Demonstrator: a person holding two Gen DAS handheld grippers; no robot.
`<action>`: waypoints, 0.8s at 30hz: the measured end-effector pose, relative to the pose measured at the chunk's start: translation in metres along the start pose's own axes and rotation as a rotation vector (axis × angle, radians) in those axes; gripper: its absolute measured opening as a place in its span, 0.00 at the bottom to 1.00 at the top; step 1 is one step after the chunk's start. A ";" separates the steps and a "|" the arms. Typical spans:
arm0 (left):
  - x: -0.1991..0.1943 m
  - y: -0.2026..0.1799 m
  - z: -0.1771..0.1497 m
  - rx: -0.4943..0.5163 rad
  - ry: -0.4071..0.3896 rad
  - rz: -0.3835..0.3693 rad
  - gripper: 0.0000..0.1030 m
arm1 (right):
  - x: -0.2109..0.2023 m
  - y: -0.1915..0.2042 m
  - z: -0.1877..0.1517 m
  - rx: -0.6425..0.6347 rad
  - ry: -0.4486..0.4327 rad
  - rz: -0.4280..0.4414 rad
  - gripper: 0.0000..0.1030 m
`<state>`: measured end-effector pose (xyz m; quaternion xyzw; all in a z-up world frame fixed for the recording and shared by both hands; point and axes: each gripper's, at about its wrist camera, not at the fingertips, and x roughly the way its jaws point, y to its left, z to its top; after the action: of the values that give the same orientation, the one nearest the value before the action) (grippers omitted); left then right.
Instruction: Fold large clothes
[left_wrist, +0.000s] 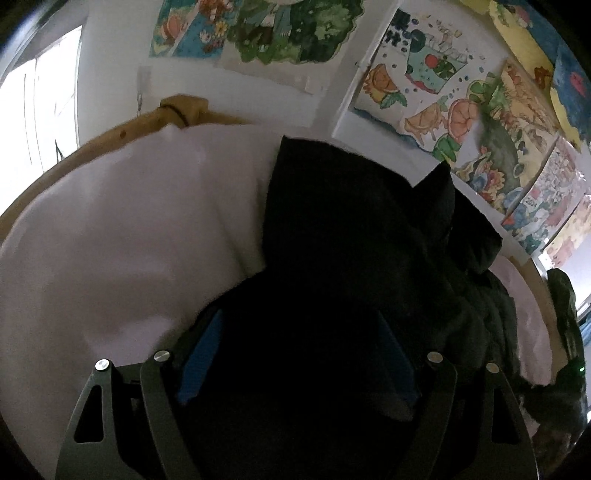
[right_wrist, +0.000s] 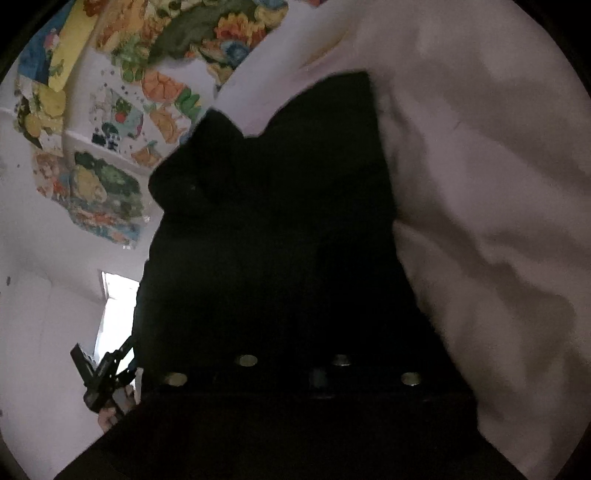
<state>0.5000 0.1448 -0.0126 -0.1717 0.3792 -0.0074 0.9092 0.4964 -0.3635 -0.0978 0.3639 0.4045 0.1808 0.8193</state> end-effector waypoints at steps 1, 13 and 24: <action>-0.002 0.001 0.001 0.007 -0.011 0.002 0.75 | -0.008 0.007 0.004 -0.038 -0.029 -0.020 0.05; 0.031 -0.005 0.002 0.059 0.026 0.092 0.75 | 0.007 0.056 0.018 -0.430 -0.133 -0.383 0.05; 0.028 -0.012 -0.009 0.144 -0.074 0.157 0.80 | 0.006 0.057 0.006 -0.589 -0.228 -0.562 0.33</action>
<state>0.5153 0.1273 -0.0341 -0.0759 0.3561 0.0432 0.9304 0.5046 -0.3240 -0.0567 0.0074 0.3259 0.0166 0.9452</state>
